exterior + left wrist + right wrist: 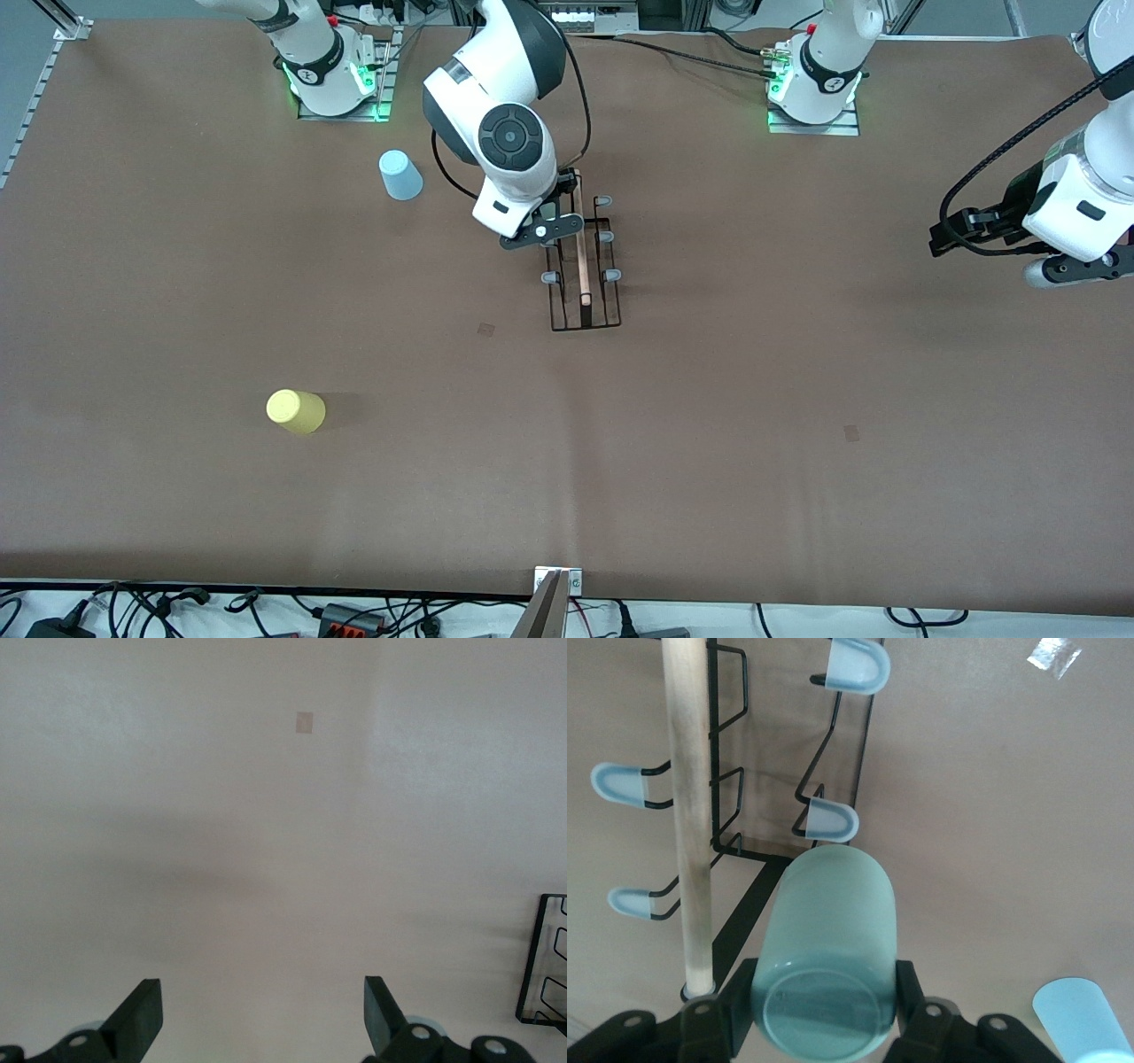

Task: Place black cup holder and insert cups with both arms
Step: 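Hang the teal cup on a rack hook with the right gripper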

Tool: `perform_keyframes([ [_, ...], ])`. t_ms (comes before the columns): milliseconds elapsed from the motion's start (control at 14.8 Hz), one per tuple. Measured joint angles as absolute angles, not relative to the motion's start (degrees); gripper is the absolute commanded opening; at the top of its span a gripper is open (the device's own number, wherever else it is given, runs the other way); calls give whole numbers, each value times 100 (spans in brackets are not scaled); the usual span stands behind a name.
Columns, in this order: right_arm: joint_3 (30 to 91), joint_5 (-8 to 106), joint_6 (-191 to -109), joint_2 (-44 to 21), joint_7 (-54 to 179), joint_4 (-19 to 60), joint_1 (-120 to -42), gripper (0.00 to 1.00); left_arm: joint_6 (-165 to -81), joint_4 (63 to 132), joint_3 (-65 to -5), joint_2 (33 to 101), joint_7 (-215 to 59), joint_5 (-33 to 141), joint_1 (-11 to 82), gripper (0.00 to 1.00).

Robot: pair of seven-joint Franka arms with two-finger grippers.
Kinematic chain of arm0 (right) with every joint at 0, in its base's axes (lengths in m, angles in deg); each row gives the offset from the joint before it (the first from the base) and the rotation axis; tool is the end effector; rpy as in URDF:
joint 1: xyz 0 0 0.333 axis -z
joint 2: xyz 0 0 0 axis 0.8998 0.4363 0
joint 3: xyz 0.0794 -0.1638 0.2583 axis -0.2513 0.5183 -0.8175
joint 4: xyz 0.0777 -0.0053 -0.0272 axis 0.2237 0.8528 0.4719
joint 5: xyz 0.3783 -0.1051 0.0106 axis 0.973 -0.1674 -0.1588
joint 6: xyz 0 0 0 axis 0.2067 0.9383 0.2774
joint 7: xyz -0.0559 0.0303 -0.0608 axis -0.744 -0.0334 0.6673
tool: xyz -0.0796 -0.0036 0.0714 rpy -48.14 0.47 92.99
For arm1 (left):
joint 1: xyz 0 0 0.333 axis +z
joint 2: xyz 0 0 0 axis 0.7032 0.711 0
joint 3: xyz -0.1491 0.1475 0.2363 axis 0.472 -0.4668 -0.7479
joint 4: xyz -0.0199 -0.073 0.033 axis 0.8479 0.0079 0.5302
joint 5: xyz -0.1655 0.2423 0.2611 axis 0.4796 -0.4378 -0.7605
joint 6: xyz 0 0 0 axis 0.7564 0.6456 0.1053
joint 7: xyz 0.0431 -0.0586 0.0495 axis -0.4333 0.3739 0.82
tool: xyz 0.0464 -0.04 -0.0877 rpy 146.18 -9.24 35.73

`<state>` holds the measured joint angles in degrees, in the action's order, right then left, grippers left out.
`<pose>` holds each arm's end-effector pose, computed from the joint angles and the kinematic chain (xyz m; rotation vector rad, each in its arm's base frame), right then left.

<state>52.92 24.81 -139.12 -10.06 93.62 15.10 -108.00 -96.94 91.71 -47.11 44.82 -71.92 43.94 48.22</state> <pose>0.4381 0.4750 0.3500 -3.0387 -0.4019 0.5035 0.5682 -0.0192 0.5655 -3.0949 -0.2689 0.1443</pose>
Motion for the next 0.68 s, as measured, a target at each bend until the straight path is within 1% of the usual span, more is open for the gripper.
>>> perform_keyframes([
  [675,5291,2481,-14141,-755,9363,1510,-10896,35,-9690,9171,-4711,4482,-7192,4394,4823,100],
])
